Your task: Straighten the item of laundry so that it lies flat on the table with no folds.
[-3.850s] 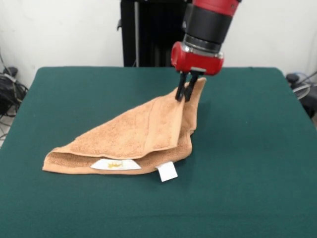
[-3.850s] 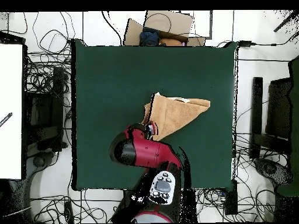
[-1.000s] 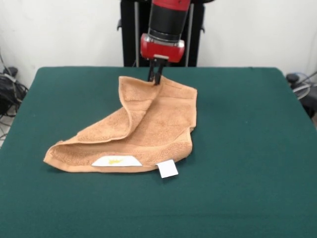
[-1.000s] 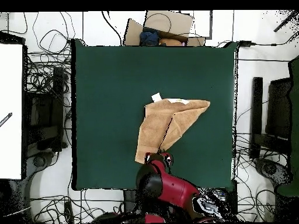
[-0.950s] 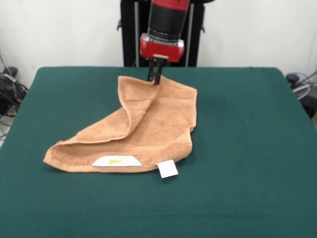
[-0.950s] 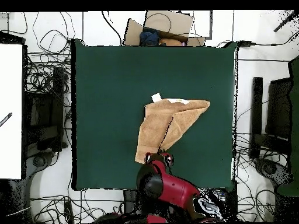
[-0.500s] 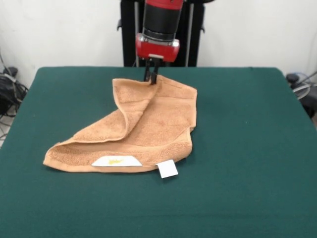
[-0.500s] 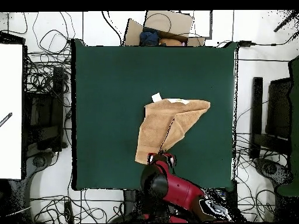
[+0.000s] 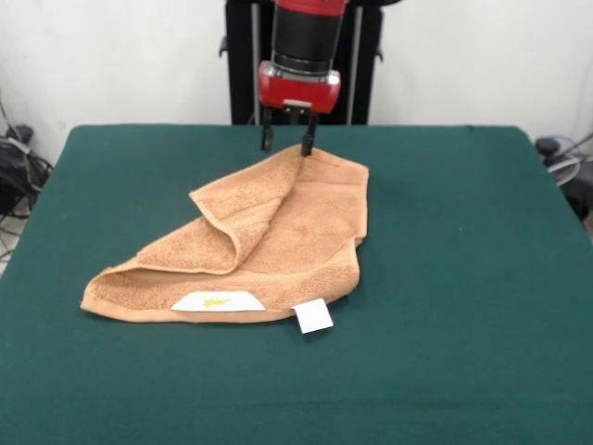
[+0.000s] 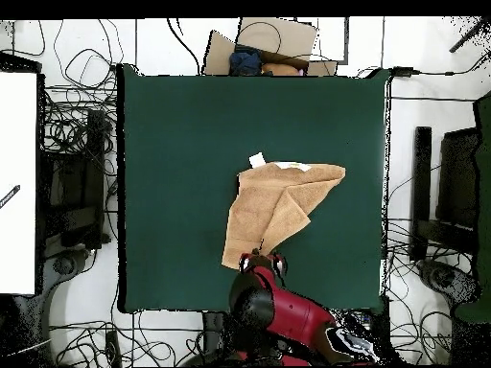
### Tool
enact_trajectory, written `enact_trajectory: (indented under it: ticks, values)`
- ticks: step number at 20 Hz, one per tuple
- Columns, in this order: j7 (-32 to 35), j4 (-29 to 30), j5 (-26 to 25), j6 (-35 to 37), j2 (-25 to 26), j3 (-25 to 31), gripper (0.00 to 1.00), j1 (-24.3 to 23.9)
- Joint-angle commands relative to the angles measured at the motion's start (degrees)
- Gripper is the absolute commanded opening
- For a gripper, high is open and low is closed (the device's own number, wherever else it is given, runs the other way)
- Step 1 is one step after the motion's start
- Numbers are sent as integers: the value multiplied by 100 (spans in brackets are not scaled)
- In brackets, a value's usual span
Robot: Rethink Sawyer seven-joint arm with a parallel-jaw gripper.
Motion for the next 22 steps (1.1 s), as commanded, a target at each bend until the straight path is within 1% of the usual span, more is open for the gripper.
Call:
enact_trajectory:
  ticks: [1, 6, 12, 22]
  values:
    - [1396, -1, -109, 137, 287, 615, 100, -66]
    - [1369, -24, -43, 241, 217, 608, 100, -45]
    - [1282, -280, 95, 454, 342, 716, 100, -32]
    - [1052, -574, -28, 659, 503, 941, 100, -371]
